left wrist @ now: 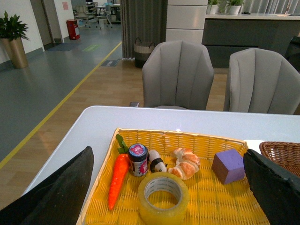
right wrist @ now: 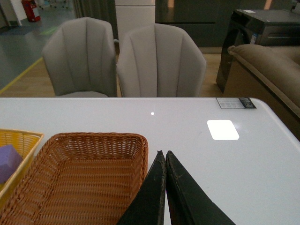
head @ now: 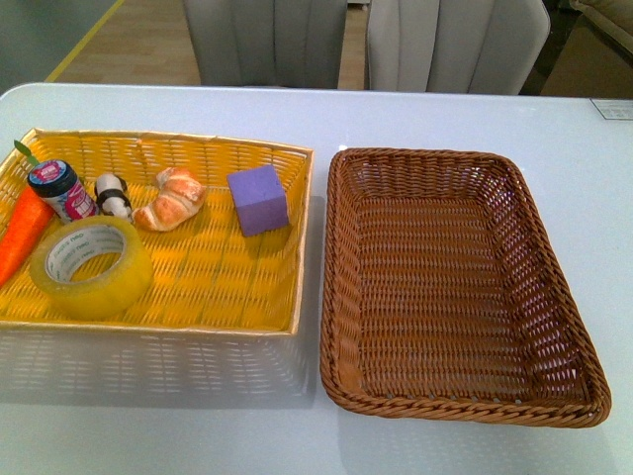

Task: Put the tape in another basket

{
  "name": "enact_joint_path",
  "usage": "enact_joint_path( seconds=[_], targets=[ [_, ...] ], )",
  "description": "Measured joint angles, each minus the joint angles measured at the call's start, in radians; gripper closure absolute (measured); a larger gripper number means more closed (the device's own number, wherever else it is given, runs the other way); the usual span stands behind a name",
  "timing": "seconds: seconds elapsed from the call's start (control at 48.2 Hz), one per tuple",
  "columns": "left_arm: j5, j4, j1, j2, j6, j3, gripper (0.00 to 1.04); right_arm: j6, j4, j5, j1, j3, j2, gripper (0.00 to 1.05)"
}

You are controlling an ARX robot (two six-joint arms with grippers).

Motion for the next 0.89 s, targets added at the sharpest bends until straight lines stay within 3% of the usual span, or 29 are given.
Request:
enact_joint_path(
  seconds=[0.893],
  targets=[
    [0.0,0.0,0.0,0.0,0.0,0.0,0.09,0.0,-0.531,0.002,0.001,-0.043,-0.616,1.03]
  ],
)
